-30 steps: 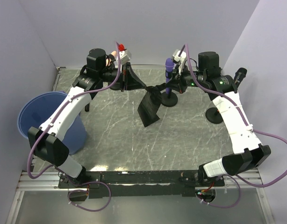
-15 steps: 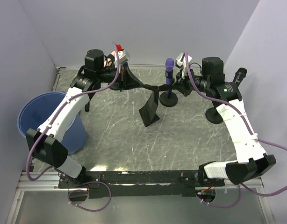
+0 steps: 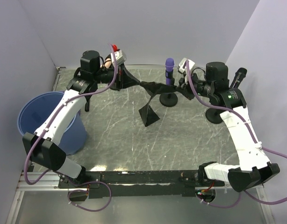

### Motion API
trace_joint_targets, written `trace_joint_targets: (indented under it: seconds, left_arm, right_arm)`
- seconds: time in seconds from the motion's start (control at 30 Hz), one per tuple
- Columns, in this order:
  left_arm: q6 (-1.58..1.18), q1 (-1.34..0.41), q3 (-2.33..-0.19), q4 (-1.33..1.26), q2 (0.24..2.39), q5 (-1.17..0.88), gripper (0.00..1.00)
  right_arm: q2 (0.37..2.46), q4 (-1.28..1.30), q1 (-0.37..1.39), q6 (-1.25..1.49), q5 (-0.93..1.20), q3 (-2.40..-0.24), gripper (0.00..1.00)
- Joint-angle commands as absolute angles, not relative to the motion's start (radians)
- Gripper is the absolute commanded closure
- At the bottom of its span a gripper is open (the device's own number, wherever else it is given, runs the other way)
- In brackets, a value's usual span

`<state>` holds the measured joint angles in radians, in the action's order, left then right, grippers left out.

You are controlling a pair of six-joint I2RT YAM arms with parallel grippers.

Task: Put the trash bags into the trash bin
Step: Unfold the trash bag at the center of the board.

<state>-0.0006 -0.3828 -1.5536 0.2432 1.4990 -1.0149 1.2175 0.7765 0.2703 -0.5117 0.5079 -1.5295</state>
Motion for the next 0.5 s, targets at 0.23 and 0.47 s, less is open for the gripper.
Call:
trace_joint_targets:
  seconds: [0.23, 0.47]
  left_arm:
    - [0.303, -0.411, -1.528, 0.175, 1.391, -0.969, 0.99]
    - [0.48, -0.489, -1.574, 0.302, 1.379, -0.936, 0.99]
  right_arm:
    - [1.092, 0.739, 0.265, -0.562, 0.825, -1.493, 0.46]
    - [1.218, 0.519, 0.307, -0.356, 0.841, -1.613, 0.4]
